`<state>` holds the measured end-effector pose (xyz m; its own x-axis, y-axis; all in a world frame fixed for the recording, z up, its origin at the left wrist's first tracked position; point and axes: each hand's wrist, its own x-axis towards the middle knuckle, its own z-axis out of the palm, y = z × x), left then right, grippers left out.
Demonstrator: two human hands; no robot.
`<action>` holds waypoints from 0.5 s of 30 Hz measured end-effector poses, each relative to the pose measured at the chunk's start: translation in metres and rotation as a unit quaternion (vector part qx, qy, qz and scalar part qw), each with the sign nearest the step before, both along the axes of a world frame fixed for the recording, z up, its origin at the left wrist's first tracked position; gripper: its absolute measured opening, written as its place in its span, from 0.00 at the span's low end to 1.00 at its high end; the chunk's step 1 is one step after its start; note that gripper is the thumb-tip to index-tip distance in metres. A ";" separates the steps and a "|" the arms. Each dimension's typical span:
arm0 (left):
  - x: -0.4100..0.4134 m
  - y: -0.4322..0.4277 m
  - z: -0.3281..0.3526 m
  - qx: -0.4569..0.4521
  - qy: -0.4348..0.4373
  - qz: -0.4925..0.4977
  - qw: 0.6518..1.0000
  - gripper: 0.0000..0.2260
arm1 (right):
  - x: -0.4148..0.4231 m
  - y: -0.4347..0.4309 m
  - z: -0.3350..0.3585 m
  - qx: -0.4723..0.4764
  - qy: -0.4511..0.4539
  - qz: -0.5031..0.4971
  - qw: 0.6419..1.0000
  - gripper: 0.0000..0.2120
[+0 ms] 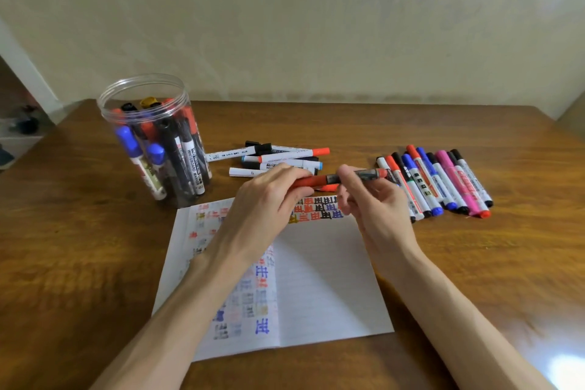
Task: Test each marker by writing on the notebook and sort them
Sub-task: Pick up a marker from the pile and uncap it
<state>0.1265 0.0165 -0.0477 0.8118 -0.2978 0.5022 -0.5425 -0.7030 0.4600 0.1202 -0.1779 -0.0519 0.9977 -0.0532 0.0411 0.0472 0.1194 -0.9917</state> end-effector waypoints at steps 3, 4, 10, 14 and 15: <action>-0.002 -0.004 0.001 0.059 0.007 -0.029 0.998 0.23 | -0.003 0.007 -0.001 -0.019 -0.024 0.004 1.000 0.16; -0.002 -0.004 0.001 0.078 0.010 -0.035 0.996 0.23 | -0.003 0.008 -0.001 -0.023 -0.024 0.005 0.999 0.17; -0.002 0.010 0.005 0.058 0.059 -0.005 0.997 0.16 | 0.000 -0.008 0.006 -0.034 -0.018 -0.038 0.999 0.15; -0.002 0.019 0.006 0.027 0.096 0.038 0.994 0.13 | 0.011 -0.034 0.009 -0.089 -0.006 -0.166 0.982 0.10; -0.002 0.017 0.006 0.023 0.097 0.033 0.995 0.13 | 0.012 -0.035 0.008 -0.116 0.001 -0.163 0.980 0.11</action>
